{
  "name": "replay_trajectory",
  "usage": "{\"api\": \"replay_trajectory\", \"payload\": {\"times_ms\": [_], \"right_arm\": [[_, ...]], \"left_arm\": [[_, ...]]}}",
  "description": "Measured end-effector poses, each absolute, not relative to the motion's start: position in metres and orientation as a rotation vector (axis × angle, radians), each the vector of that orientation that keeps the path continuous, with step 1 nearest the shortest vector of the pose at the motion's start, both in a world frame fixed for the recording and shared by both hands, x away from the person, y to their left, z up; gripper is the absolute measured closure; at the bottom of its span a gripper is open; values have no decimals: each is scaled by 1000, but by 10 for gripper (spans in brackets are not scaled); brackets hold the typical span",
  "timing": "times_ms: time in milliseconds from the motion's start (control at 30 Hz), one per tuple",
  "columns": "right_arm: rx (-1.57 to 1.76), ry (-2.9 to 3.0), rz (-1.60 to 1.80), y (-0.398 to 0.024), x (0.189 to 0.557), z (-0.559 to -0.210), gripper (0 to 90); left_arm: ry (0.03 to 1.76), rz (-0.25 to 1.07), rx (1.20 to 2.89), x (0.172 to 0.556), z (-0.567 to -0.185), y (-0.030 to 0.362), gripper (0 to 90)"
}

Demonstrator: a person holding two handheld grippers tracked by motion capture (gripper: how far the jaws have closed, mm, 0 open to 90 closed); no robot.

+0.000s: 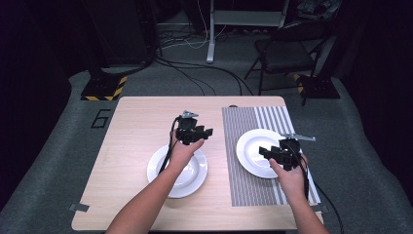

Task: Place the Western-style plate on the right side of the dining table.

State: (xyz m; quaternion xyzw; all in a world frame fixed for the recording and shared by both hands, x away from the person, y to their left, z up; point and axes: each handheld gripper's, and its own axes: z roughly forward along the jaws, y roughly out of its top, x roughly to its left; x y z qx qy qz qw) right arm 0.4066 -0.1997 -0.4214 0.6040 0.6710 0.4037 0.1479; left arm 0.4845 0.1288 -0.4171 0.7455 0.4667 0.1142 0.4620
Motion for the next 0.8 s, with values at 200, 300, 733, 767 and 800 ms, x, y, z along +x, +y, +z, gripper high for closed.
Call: {"api": "replay_trajectory", "payload": {"times_ms": [200, 300, 733, 767, 800], "right_arm": [[1697, 1963, 1174, -190, 408, -415, 445], [1681, 1979, 1178, -184, 408, -413, 446], [1597, 2067, 1212, -157, 408, -408, 446], [1589, 2070, 1215, -156, 407, -407, 447], [1580, 2078, 1217, -154, 407, -407, 447]], "left_arm": [[1162, 301, 1826, 480, -414, 146, 548], [1183, 311, 1816, 477, -414, 155, 548], [1248, 358, 1748, 459, -410, 198, 550], [1253, 360, 1745, 458, -409, 202, 550], [1257, 367, 1739, 455, -409, 206, 550]]}}
